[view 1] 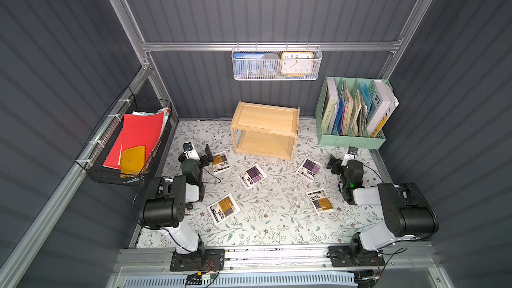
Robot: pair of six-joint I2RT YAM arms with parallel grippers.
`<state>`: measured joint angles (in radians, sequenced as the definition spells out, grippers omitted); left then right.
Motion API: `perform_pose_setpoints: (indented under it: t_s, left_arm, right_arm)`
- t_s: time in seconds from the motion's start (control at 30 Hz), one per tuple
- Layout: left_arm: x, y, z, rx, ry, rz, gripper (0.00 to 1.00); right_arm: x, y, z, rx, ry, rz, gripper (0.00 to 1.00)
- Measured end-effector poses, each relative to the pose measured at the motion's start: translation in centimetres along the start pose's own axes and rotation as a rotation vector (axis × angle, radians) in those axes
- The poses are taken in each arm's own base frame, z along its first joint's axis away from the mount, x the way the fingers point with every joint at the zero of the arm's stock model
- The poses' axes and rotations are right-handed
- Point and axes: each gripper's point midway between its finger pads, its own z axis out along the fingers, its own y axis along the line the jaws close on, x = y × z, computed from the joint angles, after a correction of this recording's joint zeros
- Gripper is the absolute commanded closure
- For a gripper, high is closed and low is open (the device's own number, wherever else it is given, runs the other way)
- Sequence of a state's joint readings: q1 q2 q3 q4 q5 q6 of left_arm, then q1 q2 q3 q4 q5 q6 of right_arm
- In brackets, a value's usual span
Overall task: Place the bagged coffee beans on the shelf by color
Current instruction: Adjust the bagged coffee beans at the center of the board.
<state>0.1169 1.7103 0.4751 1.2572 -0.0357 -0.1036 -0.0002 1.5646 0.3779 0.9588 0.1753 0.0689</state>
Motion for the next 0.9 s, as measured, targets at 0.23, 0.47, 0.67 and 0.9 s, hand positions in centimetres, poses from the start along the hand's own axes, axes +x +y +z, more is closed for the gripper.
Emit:
perform_pose_setpoints:
  t_s: [0.23,0.47,0.67,0.9]
  left_arm:
    - [-1.5,0.1,1.1,-0.021,0.037,-0.002,0.00]
    - [-8.7,0.2,-0.1,-0.062,-0.044,-0.081,0.00]
    - [-11.7,-1.6,-2.4,-0.058,-0.037,-0.148,0.00]
    - [-12.6,-4.0,-4.7,-0.018,0.042,-0.247,0.00]
  right_arm:
    - [-1.7,-0.3,-2.5,-0.004,-0.052,0.010,0.01]
    - [-7.9,-0.3,-6.5,-0.015,-0.153,0.117,0.01]
    - [-8.6,-1.9,-9.9,0.031,-0.121,0.440,0.01]
    - [-5.2,-0.9,-12.0,-0.010,0.080,0.627,0.01]
